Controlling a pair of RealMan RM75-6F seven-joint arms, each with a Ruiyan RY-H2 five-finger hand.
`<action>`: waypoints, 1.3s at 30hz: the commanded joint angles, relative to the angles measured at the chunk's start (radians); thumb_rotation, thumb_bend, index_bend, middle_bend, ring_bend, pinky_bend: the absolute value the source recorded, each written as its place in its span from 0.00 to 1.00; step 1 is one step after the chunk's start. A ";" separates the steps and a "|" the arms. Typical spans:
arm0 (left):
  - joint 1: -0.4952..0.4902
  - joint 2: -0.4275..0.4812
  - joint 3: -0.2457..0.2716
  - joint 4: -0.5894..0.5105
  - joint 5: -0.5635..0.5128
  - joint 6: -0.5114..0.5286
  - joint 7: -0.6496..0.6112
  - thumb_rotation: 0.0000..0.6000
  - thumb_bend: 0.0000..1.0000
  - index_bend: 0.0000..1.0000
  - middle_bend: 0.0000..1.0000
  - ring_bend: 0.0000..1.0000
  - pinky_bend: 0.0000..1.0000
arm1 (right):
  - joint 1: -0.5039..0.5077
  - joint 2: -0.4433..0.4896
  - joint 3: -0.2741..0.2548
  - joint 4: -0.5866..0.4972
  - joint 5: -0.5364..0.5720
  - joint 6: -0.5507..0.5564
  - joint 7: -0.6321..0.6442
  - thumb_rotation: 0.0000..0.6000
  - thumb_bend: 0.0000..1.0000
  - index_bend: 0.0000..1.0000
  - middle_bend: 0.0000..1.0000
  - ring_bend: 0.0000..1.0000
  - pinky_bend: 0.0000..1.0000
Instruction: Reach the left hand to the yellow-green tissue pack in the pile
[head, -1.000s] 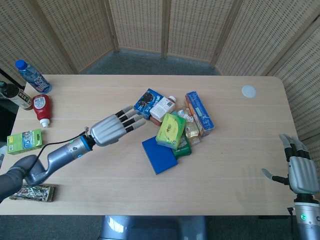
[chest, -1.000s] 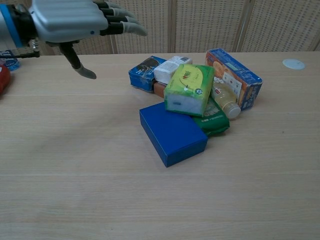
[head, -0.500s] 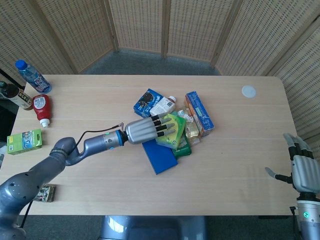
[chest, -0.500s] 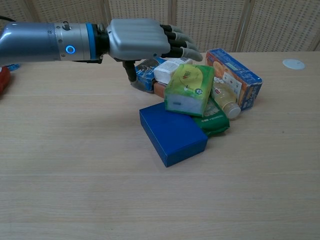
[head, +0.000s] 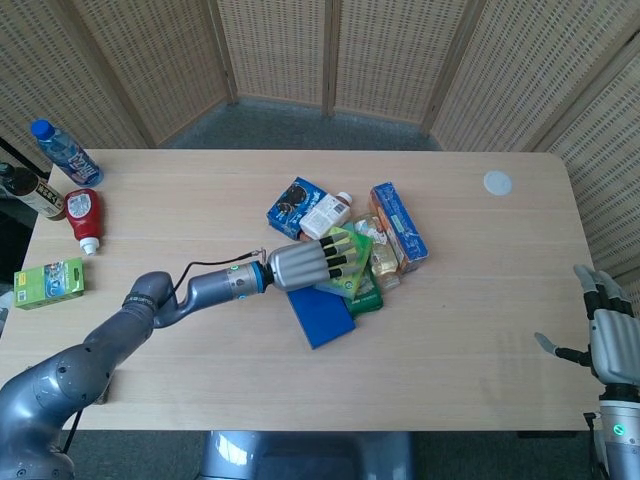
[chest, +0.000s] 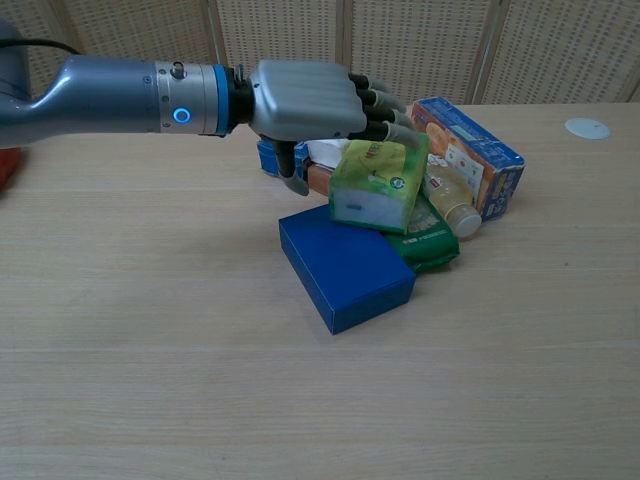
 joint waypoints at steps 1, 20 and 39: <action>-0.016 -0.015 0.007 0.020 -0.010 -0.012 0.004 1.00 0.00 0.00 0.00 0.00 0.00 | 0.000 0.002 0.001 0.000 0.002 -0.001 0.003 0.87 0.00 0.00 0.00 0.00 0.00; -0.076 -0.127 0.053 0.128 -0.061 -0.083 0.019 1.00 0.00 0.00 0.00 0.00 0.00 | -0.003 0.017 0.007 0.003 0.004 -0.003 0.050 0.87 0.00 0.00 0.00 0.00 0.00; -0.069 -0.198 0.057 0.200 -0.114 -0.061 0.123 1.00 0.00 0.40 0.35 0.29 0.50 | -0.006 0.024 0.012 0.003 0.007 0.004 0.066 0.88 0.00 0.00 0.00 0.00 0.00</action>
